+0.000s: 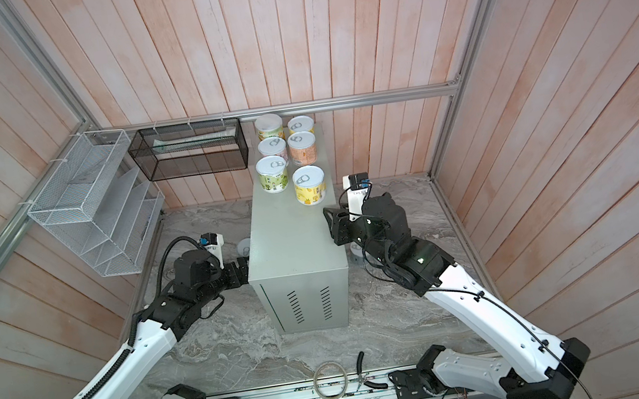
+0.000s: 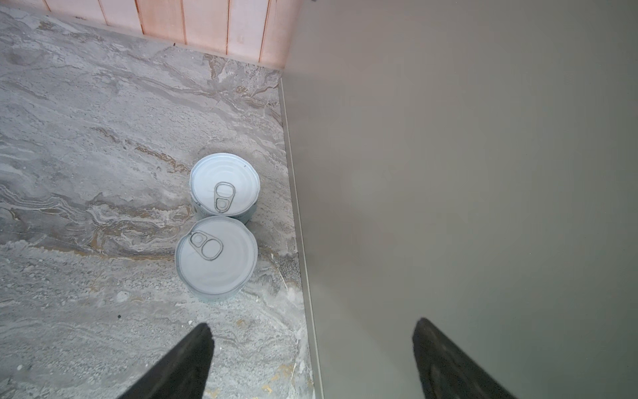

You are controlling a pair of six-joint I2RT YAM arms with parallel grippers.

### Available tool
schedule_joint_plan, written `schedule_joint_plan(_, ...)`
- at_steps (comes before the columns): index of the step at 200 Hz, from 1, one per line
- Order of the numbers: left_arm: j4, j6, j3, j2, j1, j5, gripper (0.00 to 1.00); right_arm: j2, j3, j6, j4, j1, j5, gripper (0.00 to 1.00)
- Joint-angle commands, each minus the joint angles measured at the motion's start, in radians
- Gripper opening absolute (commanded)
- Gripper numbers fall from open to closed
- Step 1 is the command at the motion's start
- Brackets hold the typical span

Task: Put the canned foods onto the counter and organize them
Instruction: 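Withdraw the open right gripper from the yellow-labelled can toward the robot, then push the yellow-labelled can toward the other cans with the right gripper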

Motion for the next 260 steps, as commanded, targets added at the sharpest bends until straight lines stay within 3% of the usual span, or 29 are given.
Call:
schedule_joint_plan(1,0.025,0.0,-0.012,0.004,0.004,0.024,0.93,0.023,0.043,-0.002,0.045,0.005,-0.023,0.48)
schedule_joint_plan(260,0.055,0.016,-0.04,0.059,0.008,0.038,0.93,0.286,0.156,-0.055,0.198,-0.048,-0.043,0.52)
